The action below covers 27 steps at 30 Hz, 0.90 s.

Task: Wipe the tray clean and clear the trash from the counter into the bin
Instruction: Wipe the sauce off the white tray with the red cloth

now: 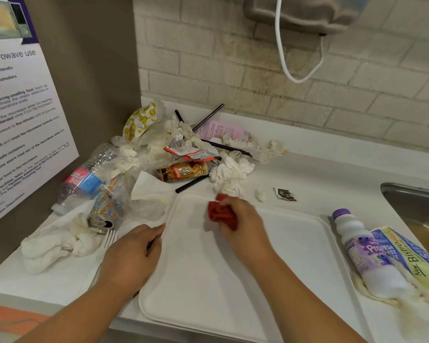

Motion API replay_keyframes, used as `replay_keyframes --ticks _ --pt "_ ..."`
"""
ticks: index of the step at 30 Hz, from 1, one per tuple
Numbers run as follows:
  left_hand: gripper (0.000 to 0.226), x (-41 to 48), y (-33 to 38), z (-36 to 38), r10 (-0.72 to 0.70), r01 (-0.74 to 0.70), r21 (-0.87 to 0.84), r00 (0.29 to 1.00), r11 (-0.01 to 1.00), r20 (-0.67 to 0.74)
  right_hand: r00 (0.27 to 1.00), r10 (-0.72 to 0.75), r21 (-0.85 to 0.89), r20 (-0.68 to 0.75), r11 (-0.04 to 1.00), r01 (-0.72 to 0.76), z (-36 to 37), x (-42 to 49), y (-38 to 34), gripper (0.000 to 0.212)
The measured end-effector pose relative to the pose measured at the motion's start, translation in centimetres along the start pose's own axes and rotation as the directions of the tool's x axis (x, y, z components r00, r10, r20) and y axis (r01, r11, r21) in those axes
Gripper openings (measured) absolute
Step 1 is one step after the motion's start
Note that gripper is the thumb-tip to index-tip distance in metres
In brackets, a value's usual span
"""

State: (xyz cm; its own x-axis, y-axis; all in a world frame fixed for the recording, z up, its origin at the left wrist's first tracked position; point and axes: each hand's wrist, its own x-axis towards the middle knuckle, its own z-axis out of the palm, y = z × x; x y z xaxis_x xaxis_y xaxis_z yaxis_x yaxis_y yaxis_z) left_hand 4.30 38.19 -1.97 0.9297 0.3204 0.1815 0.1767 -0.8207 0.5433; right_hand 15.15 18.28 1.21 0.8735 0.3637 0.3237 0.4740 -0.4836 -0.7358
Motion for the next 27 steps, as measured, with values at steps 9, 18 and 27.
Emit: replay_keyframes --ticks 9,18,27 --pt "0.044 0.2 -0.7 0.5 0.016 -0.017 -0.014 1.0 1.0 -0.022 0.942 0.329 -0.391 -0.07 0.86 -0.329 -1.8 1.3 4.0 0.031" --pt "0.037 0.3 -1.0 0.6 0.022 -0.022 -0.028 1.0 0.999 -0.01 0.889 0.088 -0.362 0.45 0.927 0.092 4.8 5.5 -2.2 0.036" --pt "0.041 0.5 -1.0 0.8 0.023 -0.022 0.013 1.0 1.0 -0.01 0.677 0.001 -0.185 0.736 0.962 0.199 2.2 3.2 -2.9 0.041"
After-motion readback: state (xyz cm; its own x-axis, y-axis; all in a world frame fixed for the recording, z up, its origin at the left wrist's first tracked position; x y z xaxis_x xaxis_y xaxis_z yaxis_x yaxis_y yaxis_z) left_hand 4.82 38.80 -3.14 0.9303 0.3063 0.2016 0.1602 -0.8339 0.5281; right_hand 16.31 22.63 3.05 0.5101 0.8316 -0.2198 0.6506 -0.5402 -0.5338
